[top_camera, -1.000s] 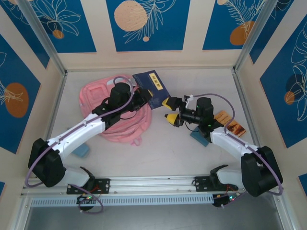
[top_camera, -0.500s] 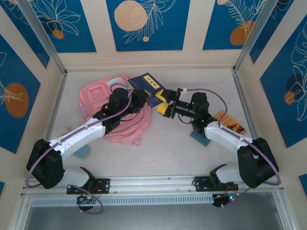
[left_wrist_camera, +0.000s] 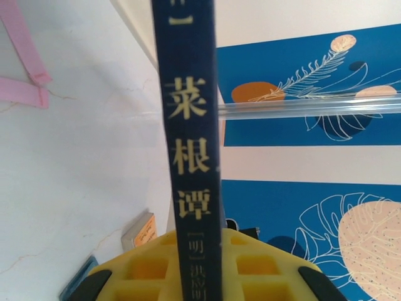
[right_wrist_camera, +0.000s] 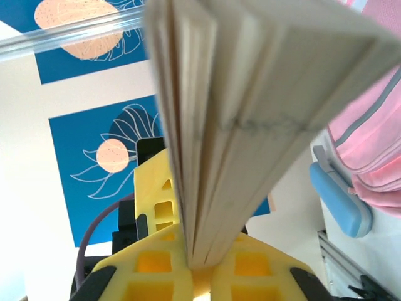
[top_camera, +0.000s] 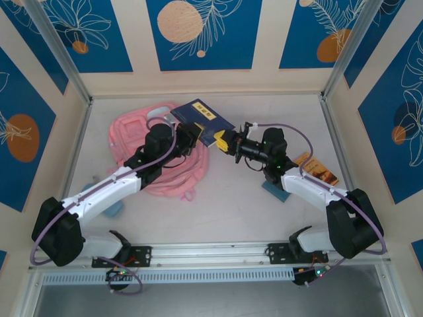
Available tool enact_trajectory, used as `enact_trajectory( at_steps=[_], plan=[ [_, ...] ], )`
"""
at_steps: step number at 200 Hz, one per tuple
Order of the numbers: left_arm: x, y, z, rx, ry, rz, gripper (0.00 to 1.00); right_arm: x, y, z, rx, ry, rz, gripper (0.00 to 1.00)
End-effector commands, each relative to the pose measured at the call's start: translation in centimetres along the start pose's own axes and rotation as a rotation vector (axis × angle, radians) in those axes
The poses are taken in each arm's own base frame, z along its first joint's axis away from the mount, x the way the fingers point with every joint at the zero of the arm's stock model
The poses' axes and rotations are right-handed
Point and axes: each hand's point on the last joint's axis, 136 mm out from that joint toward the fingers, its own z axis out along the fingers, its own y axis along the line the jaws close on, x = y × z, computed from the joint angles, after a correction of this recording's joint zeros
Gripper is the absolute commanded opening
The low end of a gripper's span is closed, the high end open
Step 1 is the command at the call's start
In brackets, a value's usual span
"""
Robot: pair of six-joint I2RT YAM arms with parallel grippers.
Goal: Pack the student bag
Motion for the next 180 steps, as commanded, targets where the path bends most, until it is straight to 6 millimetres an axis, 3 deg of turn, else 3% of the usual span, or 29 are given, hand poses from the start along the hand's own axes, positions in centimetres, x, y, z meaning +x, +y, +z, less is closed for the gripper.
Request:
enact_trajectory(
  at_steps=[1,27,55,93,124,151,180],
  plan=[
    [0.3,2.0,-1.1,-0.103,0.011,0.114,0.29,-1.2,0.5,-0.7,0.020,-0.077,-0.090,0.00],
    [-0.8,6.1,-2.7,-0.331,-0.009,0.286,0.62,-1.6,-0.7,-2.1,0.099,-0.116,-0.141,0.00],
    [-1.9,8.7,-4.7,-0.533,0.021,0.511,0.81,-2.1,-1.7,-4.0,0.189,-0.148,-0.191,0.00],
    [-4.1,9.6,-7.3,-0.771,0.118,0.904,0.93,-2.8,-3.6,-6.7,0.323,-0.201,-0.254,0.00],
    [-4.6,11.6,-8.4,-0.944,0.334,1.181,0.96,-3.3,-5.1,-8.0,0.380,-0.229,-0.243,0.00],
    [-4.4,14.1,-8.7,-1.031,0.513,1.320,0.96,-3.8,-5.9,-8.1,0.361,-0.219,-0.196,0.00],
    [-4.0,15.4,-7.9,-1.045,0.607,1.363,0.93,-4.1,-6.4,-7.9,0.368,-0.206,-0.171,0.00]
  ],
)
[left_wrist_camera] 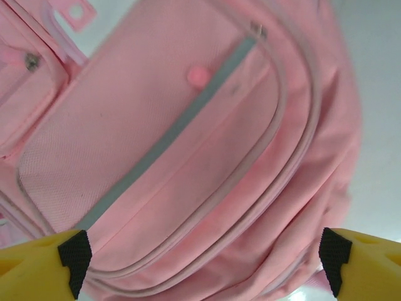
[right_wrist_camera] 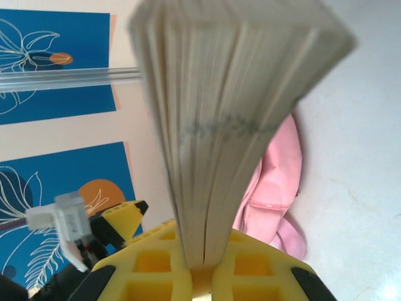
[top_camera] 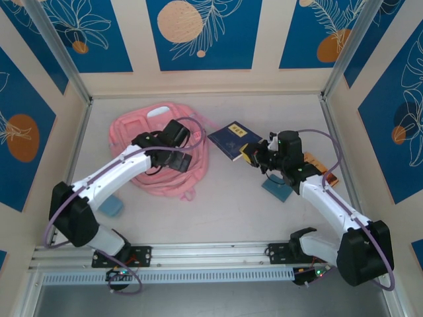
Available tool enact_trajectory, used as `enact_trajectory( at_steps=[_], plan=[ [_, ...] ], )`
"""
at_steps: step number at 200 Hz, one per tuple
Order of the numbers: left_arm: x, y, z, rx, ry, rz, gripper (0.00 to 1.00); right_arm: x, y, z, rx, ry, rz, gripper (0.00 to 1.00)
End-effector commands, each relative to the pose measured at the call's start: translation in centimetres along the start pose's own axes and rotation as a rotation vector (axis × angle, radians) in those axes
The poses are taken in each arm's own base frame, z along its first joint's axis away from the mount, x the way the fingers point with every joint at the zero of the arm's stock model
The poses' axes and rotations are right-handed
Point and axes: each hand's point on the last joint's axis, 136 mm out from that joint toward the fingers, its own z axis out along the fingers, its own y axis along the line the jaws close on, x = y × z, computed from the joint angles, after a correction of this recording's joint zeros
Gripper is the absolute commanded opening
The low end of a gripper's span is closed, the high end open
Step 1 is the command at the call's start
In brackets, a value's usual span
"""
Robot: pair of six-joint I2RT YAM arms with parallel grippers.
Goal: Pack the student bag
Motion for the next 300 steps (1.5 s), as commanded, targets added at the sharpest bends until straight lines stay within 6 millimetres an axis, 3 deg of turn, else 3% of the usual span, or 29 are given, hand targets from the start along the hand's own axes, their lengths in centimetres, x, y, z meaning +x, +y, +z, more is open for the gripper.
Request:
enact_trajectory(
  at_steps=[1,40,84,109,163,185,210,247,300],
  plan=[
    [1.4,0.7,0.5,-0.031,0.092,0.175,0.93,0.3,0.3,0.2,-0.025,0.030,-0.020,0.00],
    [1.3,1.0,2.9,-0.098,0.174,0.259,0.78,0.4,0.2,0.3,-0.028,0.043,-0.011,0.00],
    [1.1,1.0,4.7,-0.136,0.262,0.325,0.72,0.3,0.0,0.4,-0.028,0.049,0.000,0.00],
    [1.4,0.6,6.0,-0.134,0.306,0.339,0.61,0.3,-0.1,0.3,-0.027,0.046,0.004,0.00],
    [1.9,0.6,8.5,-0.183,0.367,0.339,0.51,0.4,-0.2,0.3,-0.029,0.052,0.009,0.00],
    [1.8,0.9,8.8,-0.214,0.380,0.341,0.36,0.4,-0.2,0.2,-0.026,0.051,0.004,0.00],
    [0.5,0.9,7.4,-0.217,0.356,0.319,0.15,0.2,-0.5,-0.2,-0.006,0.030,-0.009,0.00],
    [-2.9,0.7,2.7,-0.182,0.195,0.254,0.00,0.0,-1.5,-1.6,0.040,-0.011,-0.054,0.00],
    [-9.0,1.3,-4.9,-0.107,-0.133,0.025,0.00,1.9,-2.2,-3.0,0.032,0.025,-0.161,0.00]
  ],
)
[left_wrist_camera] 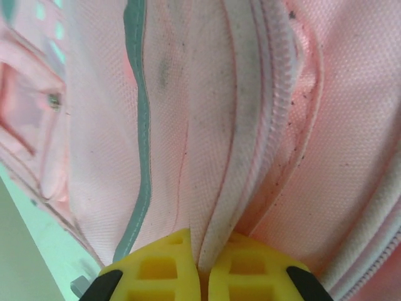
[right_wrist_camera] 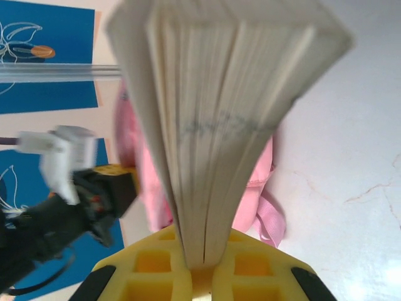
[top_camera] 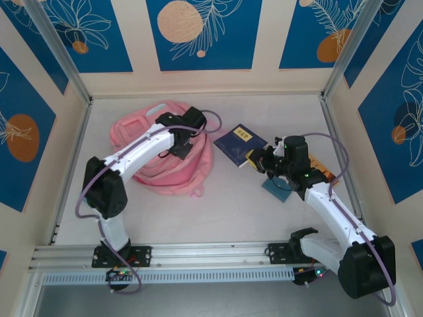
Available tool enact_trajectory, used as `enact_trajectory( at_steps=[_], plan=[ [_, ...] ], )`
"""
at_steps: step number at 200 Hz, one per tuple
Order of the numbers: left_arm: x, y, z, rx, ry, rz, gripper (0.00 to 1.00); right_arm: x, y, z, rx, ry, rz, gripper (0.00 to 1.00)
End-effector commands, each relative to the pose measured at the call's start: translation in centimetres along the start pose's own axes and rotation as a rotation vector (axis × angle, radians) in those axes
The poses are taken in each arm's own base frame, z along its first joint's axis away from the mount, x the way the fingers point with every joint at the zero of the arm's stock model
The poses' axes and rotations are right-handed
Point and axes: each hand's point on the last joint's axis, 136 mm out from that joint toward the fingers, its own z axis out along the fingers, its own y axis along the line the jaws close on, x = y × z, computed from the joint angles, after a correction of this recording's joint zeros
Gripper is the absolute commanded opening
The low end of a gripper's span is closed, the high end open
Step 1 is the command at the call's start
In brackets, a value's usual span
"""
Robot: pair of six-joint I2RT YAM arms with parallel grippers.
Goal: Pack the student bag
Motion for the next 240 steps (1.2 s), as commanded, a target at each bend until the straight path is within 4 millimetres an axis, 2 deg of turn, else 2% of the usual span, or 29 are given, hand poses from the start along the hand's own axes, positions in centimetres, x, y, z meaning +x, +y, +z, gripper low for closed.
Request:
enact_trajectory(
  at_steps=[1,20,43,64,90,117,169,180,198,221,240],
  plan=[
    [-3.6,2.2,-6.3,0.034,-0.239,-0.174,0.00,1.3,-0.3,-0.6,-0.016,0.035,-0.088,0.00],
    [-5.4,2.6,-8.7,0.080,-0.357,-0.241,0.00,2.9,0.5,-0.7,-0.084,0.098,-0.145,0.00],
    [-7.0,2.3,-10.6,0.152,-0.453,-0.277,0.00,4.8,1.6,-0.2,-0.154,0.189,-0.208,0.00],
    [-7.8,2.1,-11.2,0.184,-0.484,-0.285,0.00,6.2,2.9,0.4,-0.205,0.247,-0.242,0.00],
    [-8.2,1.8,-11.2,0.204,-0.485,-0.295,0.00,7.0,4.0,1.8,-0.198,0.270,-0.263,0.00],
    [-8.1,1.7,-11.4,0.219,-0.484,-0.316,0.00,7.3,5.0,4.1,-0.191,0.264,-0.260,0.00],
    [-8.3,2.2,-11.4,0.209,-0.488,-0.375,0.00,7.1,7.8,11.0,-0.186,0.208,-0.234,0.00],
    [-8.3,2.1,-11.4,0.215,-0.486,-0.379,0.00,7.1,7.5,12.8,-0.136,0.211,-0.205,0.00],
    [-8.4,2.1,-11.6,0.221,-0.481,-0.382,0.00,7.4,5.6,15.9,-0.032,0.227,-0.115,0.00],
    [-8.3,2.3,-11.8,0.216,-0.478,-0.383,0.00,7.3,2.9,18.8,0.050,0.198,-0.043,0.00],
    [-8.3,2.4,-11.8,0.213,-0.477,-0.385,0.00,7.7,2.6,20.5,0.054,0.201,-0.039,0.00]
  ],
)
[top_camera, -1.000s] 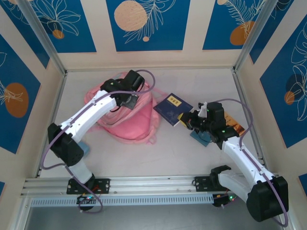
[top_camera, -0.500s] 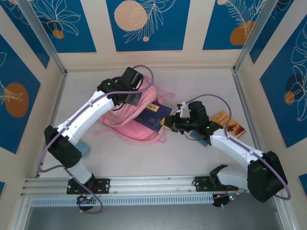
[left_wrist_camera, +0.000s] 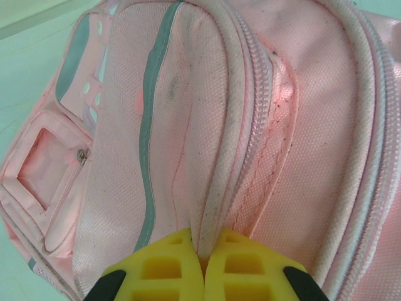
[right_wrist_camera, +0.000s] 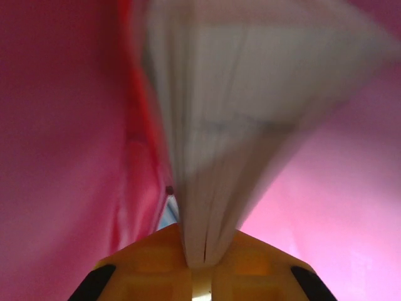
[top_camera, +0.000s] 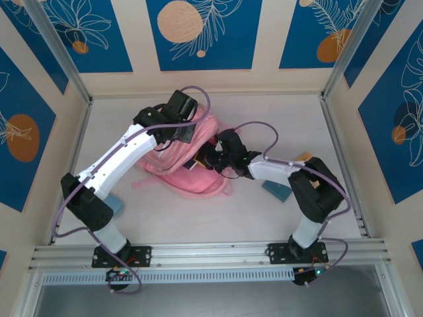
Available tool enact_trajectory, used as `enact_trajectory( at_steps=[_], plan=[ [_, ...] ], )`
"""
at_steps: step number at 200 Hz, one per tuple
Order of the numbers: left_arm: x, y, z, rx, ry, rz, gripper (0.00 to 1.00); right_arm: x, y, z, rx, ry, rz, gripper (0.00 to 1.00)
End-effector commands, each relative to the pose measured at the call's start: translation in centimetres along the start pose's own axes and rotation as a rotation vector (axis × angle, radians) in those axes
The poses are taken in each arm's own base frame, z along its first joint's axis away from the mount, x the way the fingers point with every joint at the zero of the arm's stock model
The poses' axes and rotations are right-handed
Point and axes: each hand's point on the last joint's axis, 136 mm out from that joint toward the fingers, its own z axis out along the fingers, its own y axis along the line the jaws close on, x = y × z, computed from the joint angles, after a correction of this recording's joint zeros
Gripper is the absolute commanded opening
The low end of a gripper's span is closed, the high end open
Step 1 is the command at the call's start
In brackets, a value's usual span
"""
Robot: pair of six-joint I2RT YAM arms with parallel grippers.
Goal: Pack the student bag
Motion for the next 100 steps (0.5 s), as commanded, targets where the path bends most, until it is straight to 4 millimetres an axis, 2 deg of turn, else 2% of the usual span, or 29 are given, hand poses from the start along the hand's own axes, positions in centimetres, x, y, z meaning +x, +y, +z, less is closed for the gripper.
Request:
enact_trajectory(
  at_steps=[1,73,87,100],
  plan=[
    [-4.3,-0.1,-2.9,0.026,-0.162,-0.069,0.00,-1.2,0.8,1.8,-0.009,-0.057,0.032,0.01],
    [-4.1,0.3,-3.0,0.011,-0.161,-0.065,0.00,-1.7,1.5,8.3,0.030,-0.040,0.012,0.01],
    [-4.0,0.4,-3.0,0.008,-0.159,-0.066,0.00,-1.6,1.7,8.6,0.024,-0.020,0.001,0.10],
    [-3.9,0.7,-2.9,0.001,-0.154,-0.069,0.00,-1.4,1.9,8.1,0.016,-0.013,-0.013,0.24]
  ],
)
